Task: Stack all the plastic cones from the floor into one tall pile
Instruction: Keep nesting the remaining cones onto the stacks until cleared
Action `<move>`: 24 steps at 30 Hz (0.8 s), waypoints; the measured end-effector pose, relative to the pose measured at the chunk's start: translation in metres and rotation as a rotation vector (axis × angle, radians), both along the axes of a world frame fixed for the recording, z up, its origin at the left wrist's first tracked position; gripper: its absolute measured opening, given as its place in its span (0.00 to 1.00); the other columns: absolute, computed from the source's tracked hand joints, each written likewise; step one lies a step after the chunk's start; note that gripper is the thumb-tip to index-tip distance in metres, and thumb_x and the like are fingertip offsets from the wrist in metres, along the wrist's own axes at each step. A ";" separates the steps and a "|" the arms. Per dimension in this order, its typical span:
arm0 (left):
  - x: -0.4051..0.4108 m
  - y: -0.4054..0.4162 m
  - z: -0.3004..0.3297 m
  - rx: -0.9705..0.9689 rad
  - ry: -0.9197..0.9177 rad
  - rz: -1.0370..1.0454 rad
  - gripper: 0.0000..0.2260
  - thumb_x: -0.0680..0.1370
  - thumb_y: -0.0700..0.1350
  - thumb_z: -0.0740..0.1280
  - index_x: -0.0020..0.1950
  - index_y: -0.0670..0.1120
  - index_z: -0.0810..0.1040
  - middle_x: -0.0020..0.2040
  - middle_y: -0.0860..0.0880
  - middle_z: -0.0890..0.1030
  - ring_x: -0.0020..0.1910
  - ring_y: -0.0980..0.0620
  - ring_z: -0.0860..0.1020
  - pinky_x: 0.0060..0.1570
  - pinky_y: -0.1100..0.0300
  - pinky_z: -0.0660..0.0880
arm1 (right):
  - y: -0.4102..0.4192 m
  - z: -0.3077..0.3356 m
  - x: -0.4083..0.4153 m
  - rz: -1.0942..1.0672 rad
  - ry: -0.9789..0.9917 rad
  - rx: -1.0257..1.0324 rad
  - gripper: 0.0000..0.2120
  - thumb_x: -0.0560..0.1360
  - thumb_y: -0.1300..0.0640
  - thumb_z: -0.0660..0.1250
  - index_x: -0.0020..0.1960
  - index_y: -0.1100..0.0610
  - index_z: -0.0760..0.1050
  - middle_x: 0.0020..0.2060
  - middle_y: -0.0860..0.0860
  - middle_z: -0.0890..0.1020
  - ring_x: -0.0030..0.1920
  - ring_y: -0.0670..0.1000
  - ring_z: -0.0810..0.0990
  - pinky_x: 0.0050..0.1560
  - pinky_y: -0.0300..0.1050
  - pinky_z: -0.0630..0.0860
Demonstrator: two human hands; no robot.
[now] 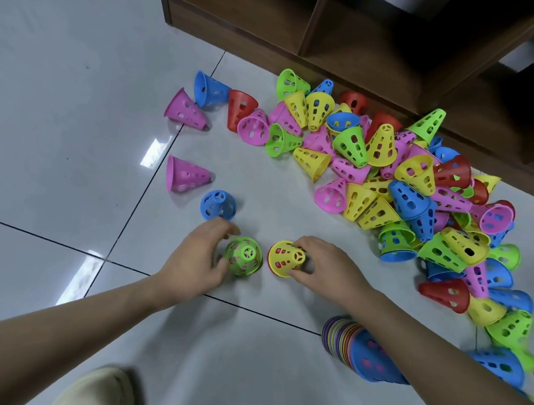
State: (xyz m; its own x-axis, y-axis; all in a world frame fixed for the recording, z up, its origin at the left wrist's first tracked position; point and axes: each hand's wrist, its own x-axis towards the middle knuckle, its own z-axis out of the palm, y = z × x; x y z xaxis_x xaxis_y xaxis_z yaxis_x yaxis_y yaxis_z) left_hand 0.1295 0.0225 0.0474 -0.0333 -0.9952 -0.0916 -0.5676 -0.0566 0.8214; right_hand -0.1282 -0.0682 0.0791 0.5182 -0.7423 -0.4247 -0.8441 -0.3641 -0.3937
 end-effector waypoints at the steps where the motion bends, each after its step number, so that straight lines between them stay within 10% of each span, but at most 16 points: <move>1: 0.002 0.001 0.000 -0.047 -0.014 0.111 0.17 0.70 0.40 0.63 0.59 0.47 0.73 0.52 0.55 0.74 0.48 0.53 0.74 0.52 0.58 0.72 | -0.001 -0.001 0.000 0.014 0.006 -0.007 0.19 0.71 0.47 0.74 0.57 0.51 0.74 0.50 0.46 0.79 0.50 0.51 0.79 0.48 0.52 0.77; 8: 0.021 -0.030 -0.015 0.041 -0.082 0.338 0.30 0.75 0.48 0.75 0.74 0.46 0.67 0.66 0.46 0.72 0.61 0.48 0.73 0.63 0.53 0.71 | -0.006 -0.004 -0.001 0.062 0.000 -0.010 0.18 0.70 0.44 0.75 0.54 0.50 0.73 0.46 0.45 0.78 0.47 0.50 0.78 0.45 0.52 0.77; 24: -0.003 -0.018 0.024 -0.073 0.116 0.327 0.12 0.80 0.53 0.68 0.62 0.51 0.75 0.56 0.56 0.79 0.55 0.56 0.76 0.57 0.62 0.70 | -0.006 -0.002 0.001 -0.014 0.011 0.045 0.16 0.70 0.45 0.75 0.50 0.49 0.71 0.43 0.47 0.81 0.45 0.52 0.78 0.41 0.49 0.75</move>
